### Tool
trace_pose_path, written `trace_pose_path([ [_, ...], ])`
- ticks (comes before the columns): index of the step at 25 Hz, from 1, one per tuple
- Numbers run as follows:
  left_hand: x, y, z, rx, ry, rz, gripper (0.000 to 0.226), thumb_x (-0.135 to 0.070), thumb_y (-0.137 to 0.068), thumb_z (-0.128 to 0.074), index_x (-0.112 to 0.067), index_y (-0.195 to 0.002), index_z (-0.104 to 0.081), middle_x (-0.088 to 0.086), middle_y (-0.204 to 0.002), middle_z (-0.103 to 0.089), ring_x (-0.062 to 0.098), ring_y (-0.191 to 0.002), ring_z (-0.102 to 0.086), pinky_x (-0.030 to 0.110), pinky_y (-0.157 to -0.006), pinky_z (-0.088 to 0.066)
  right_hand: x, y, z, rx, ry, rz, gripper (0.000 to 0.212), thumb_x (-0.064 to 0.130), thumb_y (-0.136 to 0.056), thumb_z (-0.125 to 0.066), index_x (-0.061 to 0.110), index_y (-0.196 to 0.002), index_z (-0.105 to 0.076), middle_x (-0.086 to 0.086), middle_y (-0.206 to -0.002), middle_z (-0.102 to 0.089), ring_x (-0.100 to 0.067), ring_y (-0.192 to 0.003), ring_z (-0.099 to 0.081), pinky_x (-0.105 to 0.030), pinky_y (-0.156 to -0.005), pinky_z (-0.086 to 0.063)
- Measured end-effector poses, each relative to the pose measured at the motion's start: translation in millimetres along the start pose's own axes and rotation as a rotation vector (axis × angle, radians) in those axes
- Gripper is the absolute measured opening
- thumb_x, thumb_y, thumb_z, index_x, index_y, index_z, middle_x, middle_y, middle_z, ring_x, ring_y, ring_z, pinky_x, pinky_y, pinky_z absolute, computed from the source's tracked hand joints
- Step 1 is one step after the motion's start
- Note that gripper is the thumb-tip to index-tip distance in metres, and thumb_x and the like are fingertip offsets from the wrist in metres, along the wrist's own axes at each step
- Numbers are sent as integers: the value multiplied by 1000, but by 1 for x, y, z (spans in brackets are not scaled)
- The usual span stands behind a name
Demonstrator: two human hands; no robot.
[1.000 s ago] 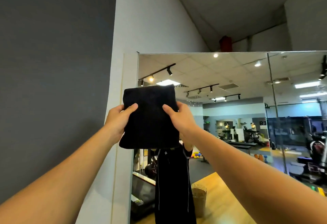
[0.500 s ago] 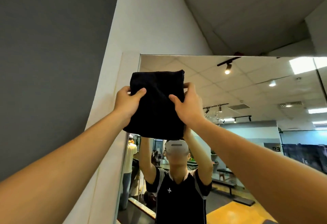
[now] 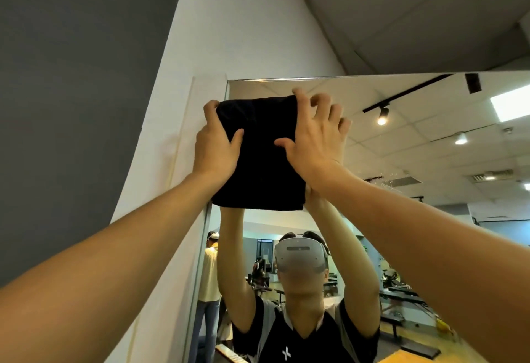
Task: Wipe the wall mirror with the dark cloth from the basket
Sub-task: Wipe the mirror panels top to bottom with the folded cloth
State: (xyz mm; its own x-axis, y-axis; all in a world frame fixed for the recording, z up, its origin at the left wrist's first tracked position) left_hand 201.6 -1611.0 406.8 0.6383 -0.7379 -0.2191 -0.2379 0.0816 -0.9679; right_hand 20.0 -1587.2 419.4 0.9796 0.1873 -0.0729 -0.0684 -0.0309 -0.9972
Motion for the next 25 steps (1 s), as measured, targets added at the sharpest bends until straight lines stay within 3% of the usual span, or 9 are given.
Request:
trace_pose_path([
  [2, 1, 0, -5, -83, -232, -183, 55, -23, -100, -57, -22, -148, -32, 12, -140, -45, 28, -124, -49, 30, -96, -46, 17, 1, -1, -66, 77, 124, 98, 35, -83, -77, 34, -159, -14, -12, -153, -23, -37, -134, -31, -50, -109, -32],
  [4, 3, 1, -9, -125, -463, -271, 51, -26, -101, -45, -21, -151, -38, 10, -149, -37, 28, -133, -36, 38, -108, -39, 36, 13, -16, -36, 97, 249, 80, 34, -88, -64, 31, -158, -27, -15, -162, -21, -46, -146, -22, -57, -117, -26],
  [7, 14, 16, -22, -10, -714, -480, 58, -24, -98, -50, -10, -153, -40, 16, -162, -28, 36, -150, -22, 50, -123, -19, 40, 37, -51, 96, 57, 205, 73, 50, -94, -32, 25, -162, -23, -21, -169, -8, -53, -153, 4, -65, -124, -6],
  [9, 22, 26, -23, 31, -855, -551, 65, -34, -98, -44, -6, -156, -33, 18, -166, -21, 37, -156, -6, 57, -125, -6, 39, 43, -62, 56, 109, 231, 77, 53, -95, -25, 16, -163, -20, -26, -169, -2, -54, -153, 9, -65, -125, -5],
  [11, 29, 22, -18, 79, -944, -530, 72, -42, -98, -24, -4, -159, -22, 18, -168, -12, 35, -156, 9, 59, -124, 4, 43, 40, -66, 15, 162, 280, 77, 51, -97, -25, 9, -162, -20, -30, -168, 0, -51, -154, 9, -63, -125, -4],
  [14, 35, 8, -15, 186, -882, -474, 76, -42, -95, -3, -4, -161, -9, 17, -169, -3, 29, -157, 6, 54, -126, 3, 47, 29, -69, 16, 153, 298, 77, 51, -98, -20, 10, -163, -17, -27, -169, 0, -45, -156, 9, -61, -127, -3],
  [25, 15, -89, -30, 137, -839, -474, 63, -37, -107, -18, -5, -161, -11, 16, -169, -8, 29, -157, -3, 51, -125, 5, 42, -76, -67, 70, 114, 227, 60, 50, -106, -24, 39, -163, -10, -11, -173, -1, -38, -158, 11, -55, -128, 2],
])
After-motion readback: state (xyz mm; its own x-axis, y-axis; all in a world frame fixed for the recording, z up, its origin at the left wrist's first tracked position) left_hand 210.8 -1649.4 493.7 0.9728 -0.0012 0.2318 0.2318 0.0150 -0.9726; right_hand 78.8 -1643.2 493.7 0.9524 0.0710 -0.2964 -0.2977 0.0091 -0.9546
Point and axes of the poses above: each hand's wrist, its own y-axis away from the middle knuckle, its own z-axis out of the back of the hand, x = y × z, the point moved 4 cm from there along -y, towards the middle knuckle
